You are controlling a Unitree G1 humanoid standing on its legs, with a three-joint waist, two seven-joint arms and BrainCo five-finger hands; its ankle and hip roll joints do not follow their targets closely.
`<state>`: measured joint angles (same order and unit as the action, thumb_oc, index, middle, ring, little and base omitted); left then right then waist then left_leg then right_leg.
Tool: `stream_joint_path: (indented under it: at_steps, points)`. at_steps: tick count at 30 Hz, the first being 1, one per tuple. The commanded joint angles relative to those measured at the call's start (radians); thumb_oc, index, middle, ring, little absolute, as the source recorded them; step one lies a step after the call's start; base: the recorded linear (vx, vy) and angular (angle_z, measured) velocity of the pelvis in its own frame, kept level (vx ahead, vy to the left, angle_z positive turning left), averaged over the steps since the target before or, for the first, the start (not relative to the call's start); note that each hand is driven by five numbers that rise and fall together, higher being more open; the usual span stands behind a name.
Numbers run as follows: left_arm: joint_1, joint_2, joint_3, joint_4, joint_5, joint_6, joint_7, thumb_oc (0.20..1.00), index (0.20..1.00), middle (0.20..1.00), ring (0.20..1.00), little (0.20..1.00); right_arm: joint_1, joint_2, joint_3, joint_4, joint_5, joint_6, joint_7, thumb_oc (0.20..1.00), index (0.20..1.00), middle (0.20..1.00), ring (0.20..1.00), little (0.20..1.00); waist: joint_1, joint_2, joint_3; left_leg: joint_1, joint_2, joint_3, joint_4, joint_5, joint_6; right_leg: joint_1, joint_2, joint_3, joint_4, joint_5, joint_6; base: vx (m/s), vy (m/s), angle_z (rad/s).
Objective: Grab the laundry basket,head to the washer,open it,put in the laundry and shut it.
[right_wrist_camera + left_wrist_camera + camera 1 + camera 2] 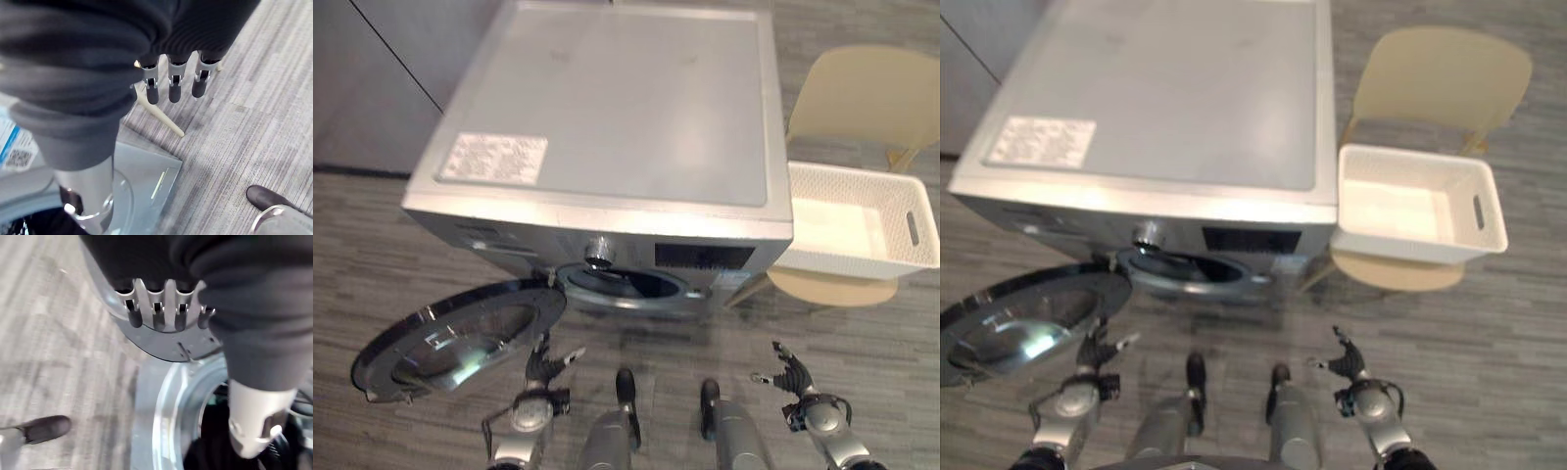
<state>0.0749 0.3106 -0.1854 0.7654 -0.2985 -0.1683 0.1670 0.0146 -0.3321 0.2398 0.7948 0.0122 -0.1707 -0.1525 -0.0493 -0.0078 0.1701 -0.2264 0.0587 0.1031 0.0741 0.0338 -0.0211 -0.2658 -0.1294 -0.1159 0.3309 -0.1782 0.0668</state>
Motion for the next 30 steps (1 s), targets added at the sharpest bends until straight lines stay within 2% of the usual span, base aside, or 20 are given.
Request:
stream_joint_path:
  at_steps: [1,6,7,11,12,15,16,17,18,19,22,23,24,25,26,27,28,29,30]
  points:
    - [-0.016,0.027,0.013,-0.035,0.064,-0.016,-0.025,1.000,1.000,1.000,1.000,1.000,0.000,-0.044,-0.001,-0.056,0.029,-0.021,0.017,1.000,1.000,1.000,1.000,1.000,0.001,0.003,0.007,0.001,-0.033,0.000,0.021,0.000,0.010,0.021,-0.001,-0.036,-0.126,0.160,0.037,0.10,0.012,-0.01]
    - [0.021,0.024,0.031,0.020,0.117,-0.005,-0.045,1.000,1.000,1.000,1.000,1.000,0.032,-0.037,-0.013,-0.048,0.016,-0.016,0.037,1.000,1.000,1.000,1.000,1.000,-0.001,0.003,-0.027,0.110,-0.046,0.018,-0.051,0.004,0.004,0.130,-0.008,-0.040,-0.215,0.184,0.060,0.10,0.053,0.01]
    - [0.018,0.030,0.027,0.023,0.142,-0.004,-0.039,1.000,1.000,1.000,1.000,1.000,0.034,-0.038,-0.008,-0.060,0.014,-0.016,0.041,1.000,1.000,1.000,1.000,1.000,-0.003,-0.001,-0.021,0.128,-0.052,0.029,-0.070,0.008,0.006,0.133,-0.015,-0.039,-0.219,0.201,0.074,0.00,0.072,-0.13]
    - [-0.017,0.049,0.023,0.009,0.150,-0.011,-0.019,1.000,1.000,1.000,1.000,1.000,0.022,-0.036,-0.003,-0.089,0.022,-0.018,0.041,1.000,1.000,1.000,1.000,1.000,-0.009,0.001,0.018,0.101,-0.051,0.038,-0.067,0.032,0.015,0.064,-0.012,-0.008,-0.145,0.217,0.086,-0.21,0.072,-0.18]
    - [-0.057,0.075,0.013,-0.014,0.165,-0.023,-0.010,1.000,1.000,1.000,1.000,1.000,0.035,-0.027,0.004,-0.094,0.041,-0.023,0.056,1.000,1.000,1.000,1.000,1.000,-0.011,0.014,0.032,0.053,-0.031,0.025,-0.043,0.067,0.023,0.058,0.058,0.081,-0.012,0.147,0.073,-0.27,0.059,0.04]
    - [-0.053,0.078,0.020,-0.031,0.152,-0.024,-0.010,1.000,1.000,1.000,1.000,1.000,0.045,-0.019,0.014,-0.091,0.032,-0.022,0.062,1.000,1.000,1.000,1.000,1.000,0.010,0.017,0.018,0.036,-0.017,0.033,-0.050,0.083,0.021,0.089,0.062,0.054,0.043,0.099,0.058,-0.18,0.004,0.32]
    - [-0.047,0.078,0.024,-0.043,0.149,-0.027,-0.009,1.000,1.000,1.000,1.000,1.000,0.049,-0.021,0.018,-0.093,0.027,-0.021,0.065,1.000,1.000,1.000,1.000,1.000,0.021,0.018,0.002,0.025,-0.011,0.036,-0.061,0.097,0.018,0.116,0.079,0.054,0.040,0.082,0.057,-0.18,-0.089,-0.01]
    - [-0.023,0.084,0.035,-0.080,0.136,-0.035,0.000,1.000,1.000,1.000,1.000,1.000,0.056,-0.022,0.019,-0.101,0.037,-0.022,0.072,1.000,1.000,1.000,1.000,1.000,0.050,0.005,-0.013,0.004,-0.016,0.046,-0.092,0.145,0.001,0.180,0.094,0.041,-0.056,0.059,0.041,-0.11,-0.081,-0.07]
    - [-0.021,0.085,0.035,-0.082,0.136,-0.034,0.000,1.000,1.000,1.000,1.000,1.000,0.057,-0.021,0.020,-0.101,0.038,-0.022,0.073,1.000,1.000,1.000,1.000,1.000,0.049,0.004,-0.013,0.007,-0.016,0.045,-0.094,0.146,0.001,0.186,0.094,0.041,-0.064,0.062,0.041,-0.14,-0.097,-0.07]
    - [-0.004,0.084,0.043,-0.109,0.136,-0.036,-0.001,1.000,1.000,1.000,1.000,1.000,0.060,-0.022,0.020,-0.106,0.039,-0.021,0.075,1.000,1.000,1.000,1.000,1.000,0.063,-0.005,-0.022,-0.012,-0.016,0.046,-0.086,0.152,-0.010,0.204,0.087,0.019,-0.126,0.052,0.039,-0.15,-0.067,-0.19]
    - [0.037,0.088,0.046,-0.161,0.128,-0.041,-0.009,1.000,1.000,1.000,1.000,1.000,0.063,-0.048,0.040,-0.123,0.041,-0.026,0.080,1.000,1.000,1.000,1.000,1.000,0.089,0.003,-0.001,-0.095,0.004,0.002,-0.074,0.232,-0.044,0.220,0.152,0.057,-0.228,0.042,0.004,-0.30,-0.142,-0.15]
    - [0.047,0.084,0.048,-0.181,0.110,-0.040,-0.015,1.000,1.000,1.000,1.000,1.000,0.066,-0.062,0.035,-0.122,0.042,-0.025,0.080,1.000,1.000,1.000,1.000,1.000,0.096,0.008,0.013,-0.119,0.008,-0.018,-0.065,0.246,-0.057,0.205,0.159,0.048,-0.221,0.048,-0.003,-0.36,-0.155,0.33]
    - [0.042,0.076,0.049,-0.178,0.092,-0.035,-0.021,1.000,1.000,1.000,1.000,1.000,0.063,-0.080,0.031,-0.113,0.038,-0.025,0.075,1.000,1.000,1.000,1.000,1.000,0.105,0.008,0.040,-0.138,-0.006,-0.049,-0.026,0.237,-0.062,0.192,0.159,0.039,-0.217,0.062,-0.011,-0.39,-0.131,0.25]
    - [0.040,0.065,0.052,-0.164,0.086,-0.038,-0.023,1.000,1.000,1.000,1.000,1.000,0.060,-0.090,0.027,-0.104,0.034,-0.022,0.071,1.000,1.000,1.000,1.000,1.000,0.104,-0.005,0.059,-0.138,-0.038,-0.094,0.027,0.199,-0.059,0.179,0.147,0.027,-0.223,0.079,-0.012,-0.48,-0.165,0.36]
    - [0.028,0.058,0.050,-0.154,0.099,-0.031,-0.027,1.000,1.000,1.000,1.000,1.000,0.062,-0.090,0.016,-0.095,0.032,-0.017,0.070,1.000,1.000,1.000,1.000,1.000,0.082,-0.022,0.055,-0.128,-0.066,-0.079,0.089,0.143,-0.043,0.155,0.124,0.003,-0.244,0.119,-0.009,-0.32,-0.110,0.60]
    - [0.029,0.058,0.051,-0.154,0.099,-0.031,-0.027,1.000,1.000,1.000,1.000,1.000,0.062,-0.090,0.017,-0.095,0.032,-0.017,0.070,1.000,1.000,1.000,1.000,1.000,0.079,-0.021,0.055,-0.130,-0.067,-0.082,0.096,0.137,-0.043,0.158,0.124,0.000,-0.245,0.117,-0.009,-0.24,-0.080,0.86]
    - [0.026,0.062,0.051,-0.155,0.109,-0.030,-0.026,1.000,1.000,1.000,1.000,1.000,0.071,-0.091,0.007,-0.096,0.034,-0.017,0.071,1.000,1.000,1.000,1.000,1.000,0.065,-0.038,0.049,-0.113,-0.071,-0.064,0.141,0.078,-0.032,0.148,0.102,-0.007,-0.258,0.140,-0.006,-0.13,-0.026,0.82]
    - [0.027,0.062,0.053,-0.162,0.105,-0.033,-0.030,1.000,1.000,1.000,1.000,1.000,0.075,-0.093,0.004,-0.093,0.034,-0.017,0.073,1.000,1.000,1.000,1.000,1.000,0.058,-0.049,0.040,-0.093,-0.083,-0.072,0.161,0.036,-0.028,0.141,0.088,-0.008,-0.269,0.156,-0.003,-0.17,-0.040,0.50]
    - [0.024,0.060,0.053,-0.162,0.104,-0.035,-0.029,1.000,1.000,1.000,1.000,1.000,0.071,-0.095,0.009,-0.077,0.026,-0.015,0.073,1.000,1.000,1.000,1.000,1.000,0.058,-0.060,0.033,-0.065,-0.107,-0.111,0.211,-0.012,-0.026,0.138,0.080,-0.004,-0.279,0.171,-0.001,-0.10,-0.021,0.27]
